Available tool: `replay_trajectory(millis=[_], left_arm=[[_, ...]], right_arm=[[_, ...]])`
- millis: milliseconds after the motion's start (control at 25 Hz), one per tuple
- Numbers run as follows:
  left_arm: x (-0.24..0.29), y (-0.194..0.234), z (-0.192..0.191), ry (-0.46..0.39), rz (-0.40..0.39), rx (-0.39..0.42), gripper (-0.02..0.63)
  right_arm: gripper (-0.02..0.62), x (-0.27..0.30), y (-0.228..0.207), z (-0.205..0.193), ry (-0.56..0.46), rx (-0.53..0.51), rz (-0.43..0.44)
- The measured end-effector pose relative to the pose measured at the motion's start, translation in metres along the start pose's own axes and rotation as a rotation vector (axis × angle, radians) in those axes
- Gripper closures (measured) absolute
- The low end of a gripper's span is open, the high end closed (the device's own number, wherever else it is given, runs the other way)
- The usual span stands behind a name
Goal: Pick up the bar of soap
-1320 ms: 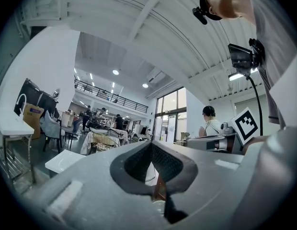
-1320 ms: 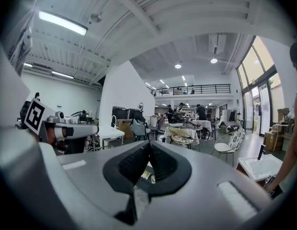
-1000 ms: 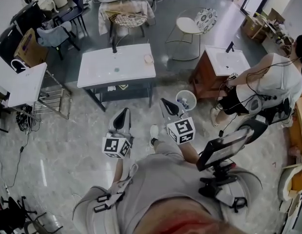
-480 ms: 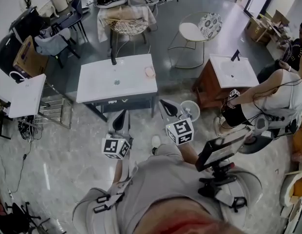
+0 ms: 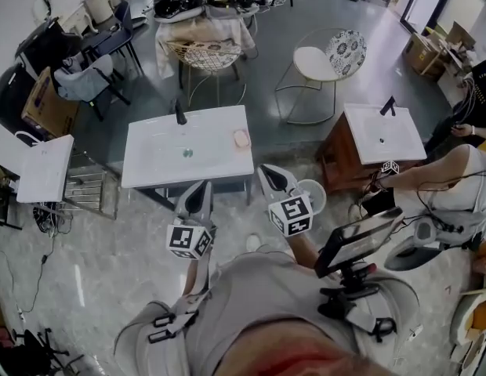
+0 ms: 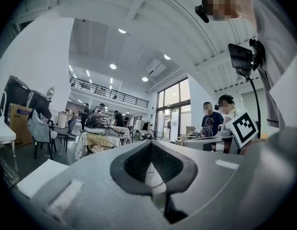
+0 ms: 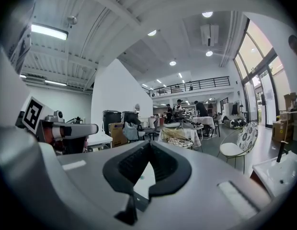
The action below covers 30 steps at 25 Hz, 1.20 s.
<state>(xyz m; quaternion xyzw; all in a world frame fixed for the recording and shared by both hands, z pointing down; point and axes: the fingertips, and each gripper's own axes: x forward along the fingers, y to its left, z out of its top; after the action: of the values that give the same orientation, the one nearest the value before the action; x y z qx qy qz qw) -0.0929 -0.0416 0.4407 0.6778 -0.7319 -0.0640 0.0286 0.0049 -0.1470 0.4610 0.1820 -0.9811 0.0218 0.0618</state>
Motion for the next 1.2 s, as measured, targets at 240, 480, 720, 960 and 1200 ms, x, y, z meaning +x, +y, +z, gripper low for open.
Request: replay_trajectory(millis=[240,480,720,960,1200], left_arm=[[0.046,0.016,-0.010,0.008,0.014,0.010,0.607],[0.057,0.027,-0.018,0.029,0.056,0.023,0.607],[0.060,0.037,-0.031,0.074,0.085,0.021,0.607],[0.074,0.040,-0.036,0.083,0.048,0.022,0.607],[0.108,0.041,-0.036,0.064,-0.029,0.012,0.607]], right_arm=[[0.594,0.036,-0.038,-0.009,0.009,-0.003,0.015],[0.594,0.061,-0.055,-0.022,0.024,0.021,0.048],[0.594,0.074,-0.057,-0.028,0.017,0.050,0.069],[0.594,0.075,-0.069,-0.033,0.016,0.065,0.024],[0.594,0.081,-0.089,-0.036,0.032,0.072,-0.043]])
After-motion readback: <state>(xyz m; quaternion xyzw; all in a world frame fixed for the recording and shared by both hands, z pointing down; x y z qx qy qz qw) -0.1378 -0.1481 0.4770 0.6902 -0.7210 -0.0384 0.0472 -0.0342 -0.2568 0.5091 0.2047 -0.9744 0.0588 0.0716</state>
